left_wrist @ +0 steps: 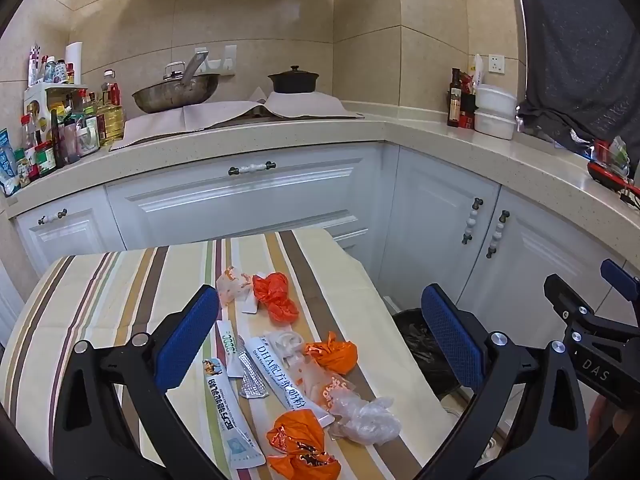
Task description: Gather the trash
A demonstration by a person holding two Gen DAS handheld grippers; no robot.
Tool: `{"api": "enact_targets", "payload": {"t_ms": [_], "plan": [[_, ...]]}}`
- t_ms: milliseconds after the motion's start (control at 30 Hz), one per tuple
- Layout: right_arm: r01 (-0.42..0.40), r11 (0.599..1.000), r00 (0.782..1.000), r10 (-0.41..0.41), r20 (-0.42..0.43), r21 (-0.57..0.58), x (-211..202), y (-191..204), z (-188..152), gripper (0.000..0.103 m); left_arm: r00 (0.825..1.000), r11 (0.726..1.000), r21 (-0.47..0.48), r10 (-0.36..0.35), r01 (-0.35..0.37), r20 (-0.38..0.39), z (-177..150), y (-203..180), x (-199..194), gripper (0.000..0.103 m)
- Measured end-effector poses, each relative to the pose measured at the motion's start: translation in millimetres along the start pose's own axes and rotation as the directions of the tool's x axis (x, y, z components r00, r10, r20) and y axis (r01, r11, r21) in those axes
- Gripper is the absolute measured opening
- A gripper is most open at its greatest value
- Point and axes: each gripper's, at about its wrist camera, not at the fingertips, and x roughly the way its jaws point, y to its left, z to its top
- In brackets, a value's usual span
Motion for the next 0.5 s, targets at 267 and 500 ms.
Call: {"api": "enact_targets", "payload": {"t_ms": [267,500], "plan": [[0.010,1.000,1.000,-0.010,-0.002,0.003,-1.0,1.9,0.7,0.096,1.000,1.000,-0.006,-0.001,0.001,0.006,0.3,-0.7,1.1,0.099],[0.008,1.000,1.000,-0.008,0.004,0.003,-3.8,1.4,3.8,0.096,1.000,1.000,0.004,0.001,-0.001,0.009,-0.1,-1.1,-1.5,0.099]]}}
